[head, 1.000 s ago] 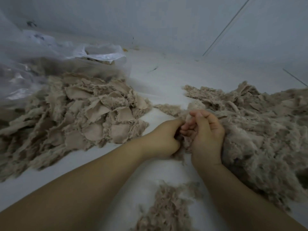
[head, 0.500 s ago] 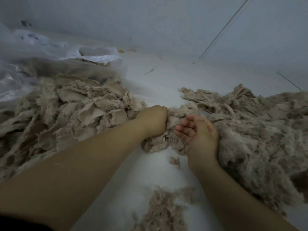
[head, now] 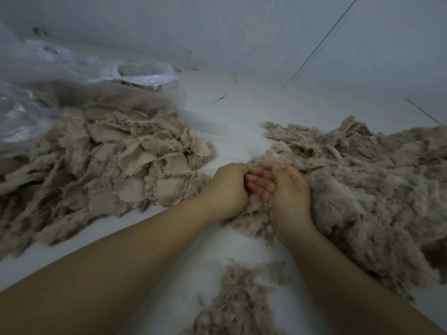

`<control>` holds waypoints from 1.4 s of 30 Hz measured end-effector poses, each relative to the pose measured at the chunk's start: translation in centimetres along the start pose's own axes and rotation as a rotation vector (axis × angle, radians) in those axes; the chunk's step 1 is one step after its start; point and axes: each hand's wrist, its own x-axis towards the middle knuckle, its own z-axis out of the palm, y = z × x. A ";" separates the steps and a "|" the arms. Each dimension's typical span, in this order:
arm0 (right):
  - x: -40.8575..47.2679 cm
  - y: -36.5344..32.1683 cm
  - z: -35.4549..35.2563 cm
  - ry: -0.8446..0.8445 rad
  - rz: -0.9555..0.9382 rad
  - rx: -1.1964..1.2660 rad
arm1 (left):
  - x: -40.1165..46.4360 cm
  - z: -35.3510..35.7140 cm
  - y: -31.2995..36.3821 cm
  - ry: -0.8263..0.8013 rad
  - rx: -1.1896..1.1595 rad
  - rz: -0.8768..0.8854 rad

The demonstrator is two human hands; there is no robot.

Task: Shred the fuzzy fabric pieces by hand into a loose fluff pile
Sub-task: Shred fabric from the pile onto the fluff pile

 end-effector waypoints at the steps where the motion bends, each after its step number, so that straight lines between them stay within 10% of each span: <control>1: 0.1 0.1 0.0 0.007 0.006 0.009 | -0.5 0.0 -0.4 0.028 -0.068 -0.023; 20: 0.3 0.3 -0.6 -0.256 0.020 -0.239 | -2.2 -1.1 -0.3 0.167 -0.894 0.006; 28: 0.3 0.3 -0.8 -0.328 -0.068 -0.307 | -3.2 -1.3 1.0 0.076 -0.826 0.085; 42: 1.3 0.5 -1.1 -0.165 0.067 -0.036 | -2.4 -2.2 -0.2 0.373 -0.850 -0.113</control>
